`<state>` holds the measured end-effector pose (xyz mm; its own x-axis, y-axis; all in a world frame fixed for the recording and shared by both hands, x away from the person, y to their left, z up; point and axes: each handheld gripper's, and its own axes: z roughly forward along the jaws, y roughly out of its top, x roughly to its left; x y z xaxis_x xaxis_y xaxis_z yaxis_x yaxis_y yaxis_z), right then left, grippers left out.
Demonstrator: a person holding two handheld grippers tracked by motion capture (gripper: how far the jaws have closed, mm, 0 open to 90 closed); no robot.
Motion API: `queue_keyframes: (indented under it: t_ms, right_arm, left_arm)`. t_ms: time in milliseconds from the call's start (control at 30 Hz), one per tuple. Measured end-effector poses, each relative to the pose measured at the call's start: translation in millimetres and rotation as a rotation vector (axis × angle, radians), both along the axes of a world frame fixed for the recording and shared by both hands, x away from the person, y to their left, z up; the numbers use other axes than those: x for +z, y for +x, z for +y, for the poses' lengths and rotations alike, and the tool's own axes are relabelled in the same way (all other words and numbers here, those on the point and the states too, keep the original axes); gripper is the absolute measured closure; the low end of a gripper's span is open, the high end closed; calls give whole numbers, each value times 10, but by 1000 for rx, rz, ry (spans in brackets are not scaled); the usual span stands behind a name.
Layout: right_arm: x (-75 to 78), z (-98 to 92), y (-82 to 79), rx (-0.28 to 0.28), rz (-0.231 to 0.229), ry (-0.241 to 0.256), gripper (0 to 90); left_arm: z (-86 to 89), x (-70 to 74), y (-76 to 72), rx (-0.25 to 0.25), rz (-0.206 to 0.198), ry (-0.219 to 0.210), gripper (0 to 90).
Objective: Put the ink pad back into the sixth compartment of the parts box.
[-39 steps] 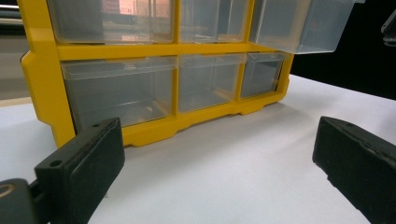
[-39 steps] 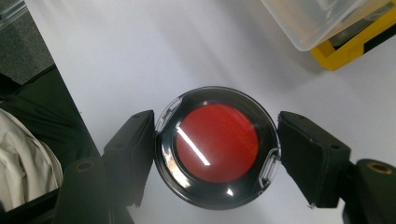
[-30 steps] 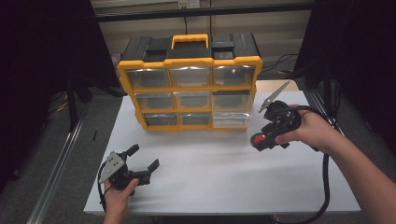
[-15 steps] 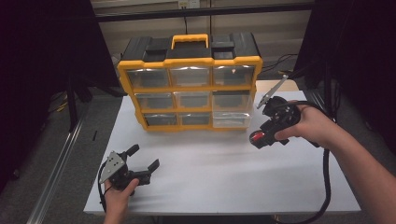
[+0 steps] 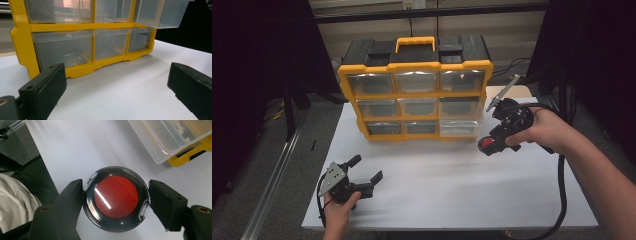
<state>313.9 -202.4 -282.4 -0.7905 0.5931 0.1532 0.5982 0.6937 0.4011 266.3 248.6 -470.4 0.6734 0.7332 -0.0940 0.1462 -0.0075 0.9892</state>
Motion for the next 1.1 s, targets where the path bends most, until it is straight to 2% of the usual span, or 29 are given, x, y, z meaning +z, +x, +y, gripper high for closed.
queue_keyframes:
  t_ms: [67,100,133,233,633,667,933,967,1067,1100]
  right_arm:
    - [15,1,5,0,1,0,297]
    - [21,-1,10,3,-2,-1,298]
    - [26,1,12,4,1,2,298]
    - [59,1,20,5,1,-1,298]
    - [155,8,76,-9,1,5,297]
    - [160,7,81,-3,2,8,297]
    - [207,23,111,-8,-8,7,297]
    - [212,26,114,-6,-7,6,298]
    - [237,44,125,-7,-10,5,298]
    - [245,44,131,-6,-11,3,298]
  left_arm:
    - [-1,1,0,2,0,-4,23]
    - [26,4,2,-12,-3,29,23]
    - [4,1,-1,-3,2,-1,23]
    - [-1,0,-5,-3,6,-6,23]
    - [4,1,1,-3,-1,-3,23]
    - [28,5,3,-11,-5,30,23]
    - [24,4,3,-13,-5,25,23]
    - [3,1,2,-3,-2,-4,23]
    - [-2,0,-2,1,1,-3,23]
    - [10,2,0,-3,-1,17,23]
